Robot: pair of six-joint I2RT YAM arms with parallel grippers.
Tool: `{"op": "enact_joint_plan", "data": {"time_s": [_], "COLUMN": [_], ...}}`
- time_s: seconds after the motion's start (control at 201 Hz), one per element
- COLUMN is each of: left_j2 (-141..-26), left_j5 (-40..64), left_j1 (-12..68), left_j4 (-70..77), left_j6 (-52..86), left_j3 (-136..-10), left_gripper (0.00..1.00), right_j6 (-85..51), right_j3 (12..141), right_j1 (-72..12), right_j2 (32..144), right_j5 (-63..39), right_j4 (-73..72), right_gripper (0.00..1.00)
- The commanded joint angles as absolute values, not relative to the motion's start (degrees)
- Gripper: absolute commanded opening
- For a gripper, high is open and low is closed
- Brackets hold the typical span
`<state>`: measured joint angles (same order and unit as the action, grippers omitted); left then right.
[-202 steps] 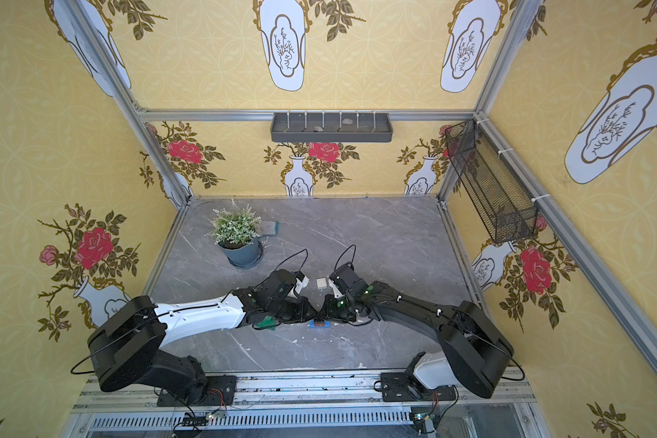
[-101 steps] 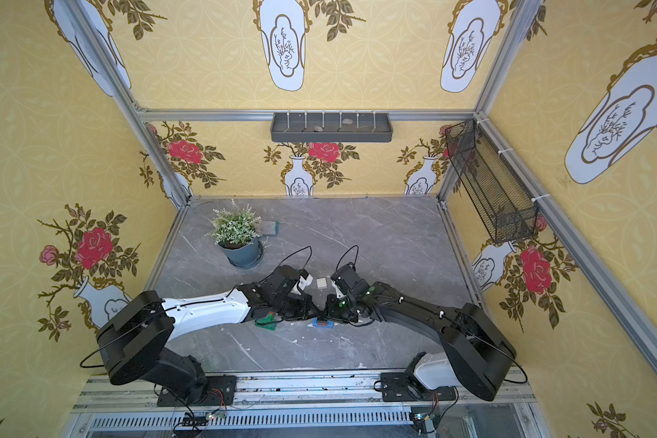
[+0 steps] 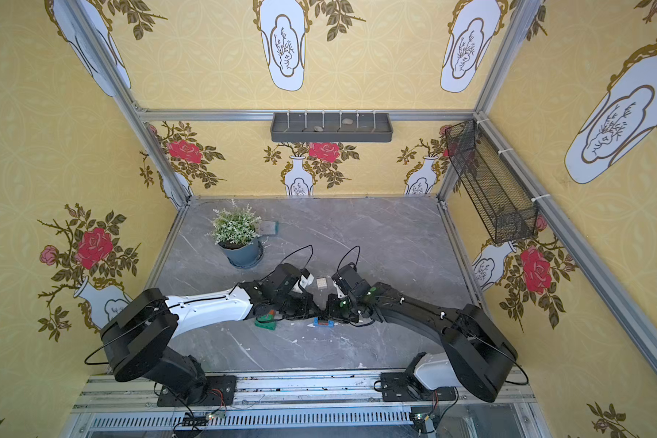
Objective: Assemble the number 1 with lego
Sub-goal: Assemble the lego brick with the lego brick.
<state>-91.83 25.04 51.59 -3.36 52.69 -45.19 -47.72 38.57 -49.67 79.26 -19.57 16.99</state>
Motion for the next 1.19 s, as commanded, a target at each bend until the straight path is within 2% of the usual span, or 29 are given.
{"op": "enact_joint_plan", "data": {"time_s": [0.0,0.075,0.214,0.408,0.503,0.622,0.697,0.941,1.085,1.19], "left_j2": [-94.8,-92.9,-88.7,-83.5,-80.0,-74.3,-70.8,-64.4,-63.7,-63.8], "left_j5": [21.2,20.2,18.0,15.4,12.4,5.7,0.8,-7.0,-7.6,-8.2], "left_j1": [52.5,52.5,52.6,52.5,52.4,52.5,52.4,52.1,52.0,51.9], "left_j4": [-9.5,-10.0,-10.5,-10.6,-9.6,-7.7,-6.2,-5.6,-5.7,-5.6], "left_j6": [51.1,50.8,49.9,48.9,48.9,49.1,49.4,49.3,50.2,50.6], "left_j3": [-44.5,-44.9,-46.2,-47.6,-46.8,-44.6,-42.8,-39.7,-38.9,-38.5], "left_gripper": [0.07,0.10,0.24,0.37,0.37,0.38,0.39,0.39,0.39,0.39], "right_j6": [-45.3,-45.4,-44.3,-42.0,-40.8,-38.8,-37.2,-33.1,-33.2,-33.9], "right_j3": [37.6,38.6,40.8,42.0,42.6,44.8,47.2,53.3,56.5,58.6], "right_j1": [-50.4,-50.3,-48.7,-45.4,-43.9,-41.3,-40.1,-40.9,-42.2,-43.4], "right_j2": [80.3,78.4,74.0,71.0,69.8,71.9,76.0,87.3,92.6,95.4], "right_j5": [-17.1,-16.7,-15.9,-18.0,-17.1,-10.1,-6.1,-5.1,-4.4,-2.8], "right_j4": [24.2,23.8,23.2,22.7,23.6,28.7,32.3,32.2,32.9,34.0], "right_gripper": [0.24,0.30,0.42,0.48,0.52,0.55,0.67,0.86,0.87,0.81]}}
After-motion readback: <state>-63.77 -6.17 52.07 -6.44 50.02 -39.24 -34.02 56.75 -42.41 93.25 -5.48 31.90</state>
